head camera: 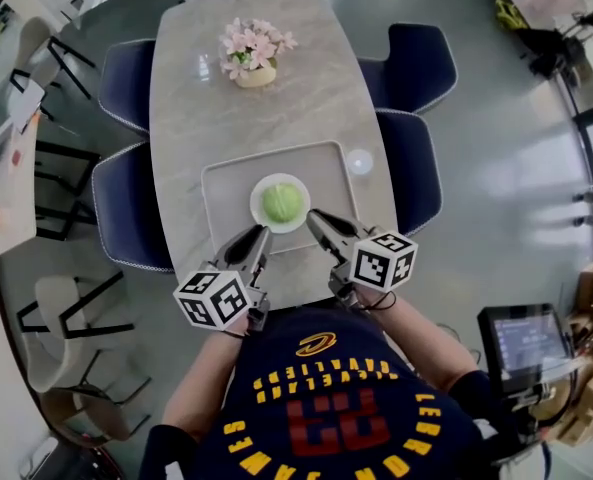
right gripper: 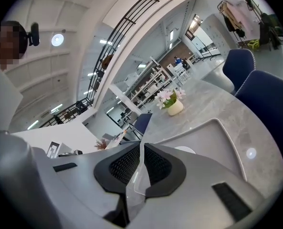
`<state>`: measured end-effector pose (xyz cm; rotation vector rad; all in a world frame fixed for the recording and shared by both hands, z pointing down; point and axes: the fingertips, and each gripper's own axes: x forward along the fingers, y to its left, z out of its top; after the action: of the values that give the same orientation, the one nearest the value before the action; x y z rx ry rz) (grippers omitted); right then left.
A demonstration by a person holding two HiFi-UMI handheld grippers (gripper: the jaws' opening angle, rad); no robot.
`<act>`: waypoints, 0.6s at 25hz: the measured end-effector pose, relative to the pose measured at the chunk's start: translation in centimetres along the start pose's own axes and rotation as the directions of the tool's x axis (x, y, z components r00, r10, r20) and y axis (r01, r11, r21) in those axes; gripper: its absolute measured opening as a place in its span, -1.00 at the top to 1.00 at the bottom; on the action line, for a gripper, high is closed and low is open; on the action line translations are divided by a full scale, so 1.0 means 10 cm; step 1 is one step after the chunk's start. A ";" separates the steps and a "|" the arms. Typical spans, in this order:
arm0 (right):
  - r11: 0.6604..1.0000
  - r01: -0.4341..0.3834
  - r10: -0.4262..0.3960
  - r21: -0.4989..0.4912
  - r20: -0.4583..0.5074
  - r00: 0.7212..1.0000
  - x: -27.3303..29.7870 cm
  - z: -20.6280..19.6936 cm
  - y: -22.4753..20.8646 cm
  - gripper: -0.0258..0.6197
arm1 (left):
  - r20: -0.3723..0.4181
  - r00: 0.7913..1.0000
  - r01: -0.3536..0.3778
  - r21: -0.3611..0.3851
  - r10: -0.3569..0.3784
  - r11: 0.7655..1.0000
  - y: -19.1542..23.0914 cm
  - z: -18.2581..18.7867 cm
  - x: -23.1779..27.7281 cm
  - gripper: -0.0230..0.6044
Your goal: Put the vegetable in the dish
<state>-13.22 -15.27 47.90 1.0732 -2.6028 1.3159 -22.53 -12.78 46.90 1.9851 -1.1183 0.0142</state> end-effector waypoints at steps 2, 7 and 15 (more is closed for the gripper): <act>1.000 -0.019 0.019 -0.022 0.018 1.000 -0.04 0.08 0.10 0.82 | 0.014 0.999 0.050 0.000 -0.050 0.999 -0.13 0.05 -0.04 0.72; 0.992 -0.087 0.093 -0.087 0.073 0.993 -0.12 0.31 0.39 0.82 | 0.069 0.984 0.160 0.070 -0.164 0.985 -0.52 0.31 -0.17 0.72; 0.965 -0.158 0.191 -0.212 0.147 0.971 -0.34 0.54 0.91 0.82 | 0.106 0.969 0.203 0.187 -0.225 0.961 -0.92 0.47 -0.35 0.72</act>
<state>-14.63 -13.57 36.98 0.9799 -2.9364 1.0013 -19.83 -11.18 36.47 2.2834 -1.0029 -0.1335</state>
